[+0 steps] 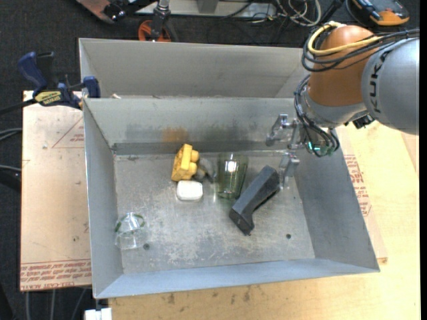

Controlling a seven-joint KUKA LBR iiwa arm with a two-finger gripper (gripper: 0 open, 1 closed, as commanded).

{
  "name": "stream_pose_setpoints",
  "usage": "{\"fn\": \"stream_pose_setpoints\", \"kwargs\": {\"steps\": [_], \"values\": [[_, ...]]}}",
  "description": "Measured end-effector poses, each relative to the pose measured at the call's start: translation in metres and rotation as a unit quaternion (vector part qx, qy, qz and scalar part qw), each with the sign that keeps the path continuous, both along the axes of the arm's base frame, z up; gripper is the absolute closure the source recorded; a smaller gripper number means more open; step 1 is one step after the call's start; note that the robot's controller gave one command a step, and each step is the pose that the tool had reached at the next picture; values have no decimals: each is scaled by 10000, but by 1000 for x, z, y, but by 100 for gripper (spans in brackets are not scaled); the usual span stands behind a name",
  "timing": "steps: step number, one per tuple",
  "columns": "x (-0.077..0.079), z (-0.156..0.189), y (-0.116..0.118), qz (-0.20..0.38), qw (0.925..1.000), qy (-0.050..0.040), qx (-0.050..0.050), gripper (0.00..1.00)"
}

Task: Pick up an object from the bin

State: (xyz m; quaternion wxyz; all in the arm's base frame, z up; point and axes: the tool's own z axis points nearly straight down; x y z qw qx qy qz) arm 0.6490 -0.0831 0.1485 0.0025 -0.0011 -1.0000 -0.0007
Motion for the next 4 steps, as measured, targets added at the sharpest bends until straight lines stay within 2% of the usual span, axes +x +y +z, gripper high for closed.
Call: {"fn": "stream_pose_setpoints", "kwargs": {"steps": [1,2,4], "values": [[2,4,0,7,10000,-33,-6,0],[-33,-59,7,1163,9931,-132,-55,100],[-32,-57,8,1165,9931,-113,-41,100]]}}
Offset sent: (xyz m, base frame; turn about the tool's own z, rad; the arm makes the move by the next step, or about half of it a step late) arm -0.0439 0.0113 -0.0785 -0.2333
